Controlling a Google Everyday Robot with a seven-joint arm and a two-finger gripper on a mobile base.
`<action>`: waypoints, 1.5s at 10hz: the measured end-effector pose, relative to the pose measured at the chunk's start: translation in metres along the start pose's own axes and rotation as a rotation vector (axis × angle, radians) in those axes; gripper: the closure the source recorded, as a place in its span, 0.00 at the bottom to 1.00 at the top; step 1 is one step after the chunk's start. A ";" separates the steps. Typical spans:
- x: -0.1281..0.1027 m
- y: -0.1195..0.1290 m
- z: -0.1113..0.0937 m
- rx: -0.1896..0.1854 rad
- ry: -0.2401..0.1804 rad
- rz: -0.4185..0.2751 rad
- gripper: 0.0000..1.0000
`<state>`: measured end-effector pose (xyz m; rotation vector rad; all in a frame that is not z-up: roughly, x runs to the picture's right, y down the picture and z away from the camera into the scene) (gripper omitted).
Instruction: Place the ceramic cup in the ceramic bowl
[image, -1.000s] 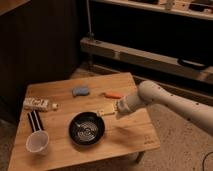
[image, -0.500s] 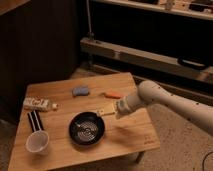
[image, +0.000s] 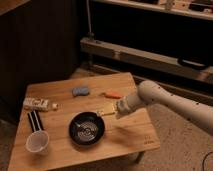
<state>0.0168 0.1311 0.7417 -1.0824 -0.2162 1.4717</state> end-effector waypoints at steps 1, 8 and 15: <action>0.000 0.000 0.000 0.000 0.000 0.000 0.20; -0.035 0.112 -0.004 0.141 0.040 -0.270 0.20; 0.004 0.198 0.047 0.038 0.203 -0.516 0.20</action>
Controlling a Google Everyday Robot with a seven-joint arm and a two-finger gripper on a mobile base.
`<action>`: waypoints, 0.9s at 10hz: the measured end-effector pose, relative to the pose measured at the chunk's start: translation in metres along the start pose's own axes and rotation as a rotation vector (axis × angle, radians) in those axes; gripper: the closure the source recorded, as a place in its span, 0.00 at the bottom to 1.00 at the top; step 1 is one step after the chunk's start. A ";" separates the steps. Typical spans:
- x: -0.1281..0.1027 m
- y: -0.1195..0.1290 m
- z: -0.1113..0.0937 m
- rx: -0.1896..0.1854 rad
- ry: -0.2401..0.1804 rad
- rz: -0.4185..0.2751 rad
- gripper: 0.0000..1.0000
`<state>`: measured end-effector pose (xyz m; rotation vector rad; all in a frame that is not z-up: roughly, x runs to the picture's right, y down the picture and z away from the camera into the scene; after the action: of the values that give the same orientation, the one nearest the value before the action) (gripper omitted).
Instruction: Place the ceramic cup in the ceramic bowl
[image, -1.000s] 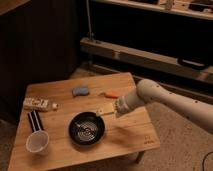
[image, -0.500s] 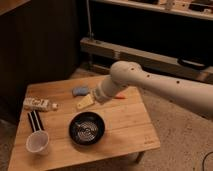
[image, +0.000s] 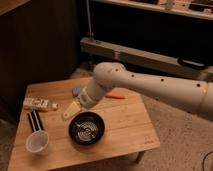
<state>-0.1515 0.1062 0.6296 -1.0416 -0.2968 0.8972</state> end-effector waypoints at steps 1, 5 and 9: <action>-0.003 0.012 0.006 -0.023 0.013 -0.035 0.20; -0.019 0.042 0.023 -0.099 0.056 -0.148 0.20; -0.038 0.064 0.052 -0.100 0.091 -0.217 0.20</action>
<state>-0.2387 0.1227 0.6090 -1.1163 -0.3732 0.6435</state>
